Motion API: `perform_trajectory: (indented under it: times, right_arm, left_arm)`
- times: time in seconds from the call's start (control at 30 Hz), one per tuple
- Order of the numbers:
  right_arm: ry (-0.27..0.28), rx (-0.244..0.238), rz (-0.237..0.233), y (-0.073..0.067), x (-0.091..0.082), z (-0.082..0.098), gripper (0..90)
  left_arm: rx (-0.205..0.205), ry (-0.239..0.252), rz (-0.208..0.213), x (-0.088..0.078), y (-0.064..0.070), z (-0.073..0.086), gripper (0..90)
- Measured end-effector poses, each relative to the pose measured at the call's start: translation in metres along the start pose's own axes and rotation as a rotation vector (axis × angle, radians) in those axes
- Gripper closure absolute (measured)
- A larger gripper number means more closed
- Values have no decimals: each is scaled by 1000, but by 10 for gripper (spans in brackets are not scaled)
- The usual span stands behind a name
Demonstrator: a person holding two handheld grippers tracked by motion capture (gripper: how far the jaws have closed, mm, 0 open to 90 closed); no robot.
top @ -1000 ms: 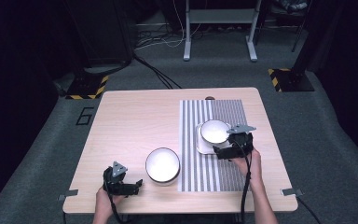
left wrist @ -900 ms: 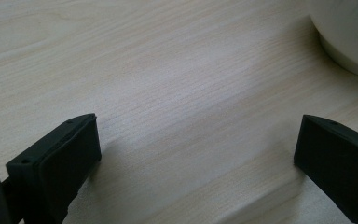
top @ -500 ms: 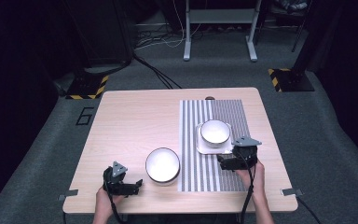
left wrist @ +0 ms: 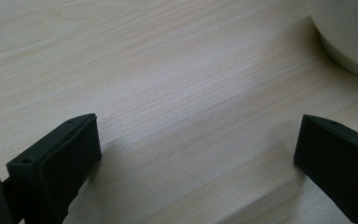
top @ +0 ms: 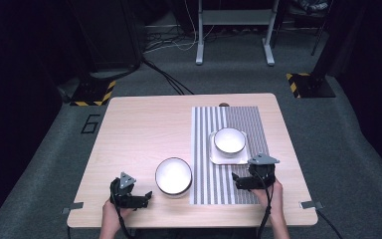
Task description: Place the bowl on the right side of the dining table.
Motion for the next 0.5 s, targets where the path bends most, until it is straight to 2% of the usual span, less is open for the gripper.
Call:
perform_trajectory:
  times: [0.5]
  right_arm:
    - [-24,21,11,-5,-2,27,0]
  left_arm:
    - [0,0,0,0,0,0,4]
Point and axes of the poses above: each handheld gripper's, and its own axes: x roughly forward along the jaws, z roughly out of its underside, y roughly to its right, the point moved 7 cm from there along x, roughly forward along the jaws, and after that the axes turned 4 degrees about -z, right-handed, at the moved point
